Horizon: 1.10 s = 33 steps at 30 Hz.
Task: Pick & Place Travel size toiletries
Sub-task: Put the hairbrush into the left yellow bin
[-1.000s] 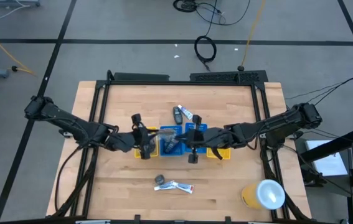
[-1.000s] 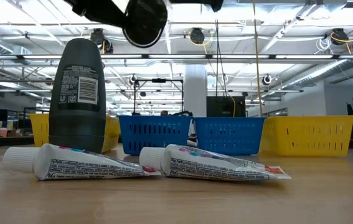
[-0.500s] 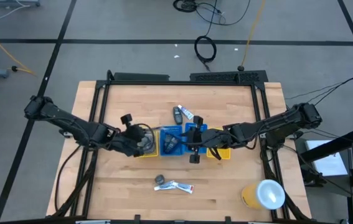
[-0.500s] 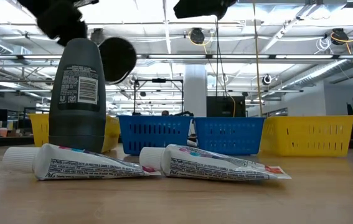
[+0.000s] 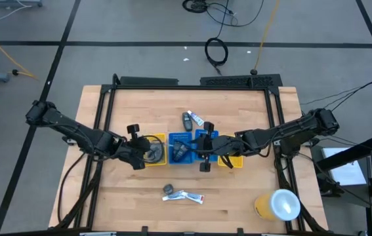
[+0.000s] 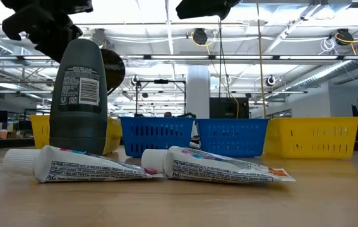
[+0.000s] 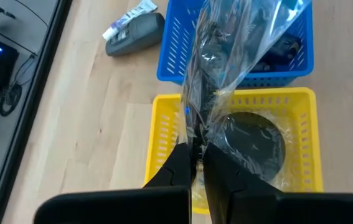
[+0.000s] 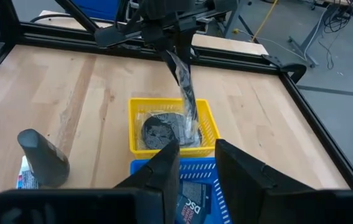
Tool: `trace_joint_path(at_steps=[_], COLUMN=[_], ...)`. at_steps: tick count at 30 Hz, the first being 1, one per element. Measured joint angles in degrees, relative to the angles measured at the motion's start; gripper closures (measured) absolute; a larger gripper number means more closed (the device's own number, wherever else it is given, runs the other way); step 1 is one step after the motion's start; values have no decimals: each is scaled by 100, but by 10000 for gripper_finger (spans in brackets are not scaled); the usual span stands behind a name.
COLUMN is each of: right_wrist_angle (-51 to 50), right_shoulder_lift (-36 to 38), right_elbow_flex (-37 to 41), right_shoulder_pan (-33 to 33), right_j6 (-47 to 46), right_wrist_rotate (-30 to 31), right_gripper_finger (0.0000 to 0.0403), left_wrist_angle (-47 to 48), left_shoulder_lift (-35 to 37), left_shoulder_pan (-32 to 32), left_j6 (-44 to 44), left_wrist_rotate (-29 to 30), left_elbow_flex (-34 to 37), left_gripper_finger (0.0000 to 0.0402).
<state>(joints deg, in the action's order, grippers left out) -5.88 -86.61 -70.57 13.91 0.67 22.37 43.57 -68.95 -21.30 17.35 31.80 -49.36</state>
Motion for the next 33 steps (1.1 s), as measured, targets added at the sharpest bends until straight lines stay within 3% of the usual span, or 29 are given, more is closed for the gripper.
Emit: trace_joint_path(at_steps=[12, 20, 33], right_wrist_angle=[-1, -1, -5], right_shoulder_lift=[0, 0, 0], right_elbow_flex=[2, 2, 4], right_shoulder_pan=[0, 0, 0], right_j6=[2, 2, 2], right_wrist_rotate=[0, 0, 0], right_gripper_finger=[308, 307, 306], left_wrist_angle=[-129, -471, -469], left_shoulder_lift=[-4, -7, -7], left_shoulder_pan=[14, 70, 42], left_j6=[-24, 39, -46], left_wrist_rotate=[175, 250, -34], left_elbow_flex=[331, 682, 772], left_gripper_finger=[395, 371, 360])
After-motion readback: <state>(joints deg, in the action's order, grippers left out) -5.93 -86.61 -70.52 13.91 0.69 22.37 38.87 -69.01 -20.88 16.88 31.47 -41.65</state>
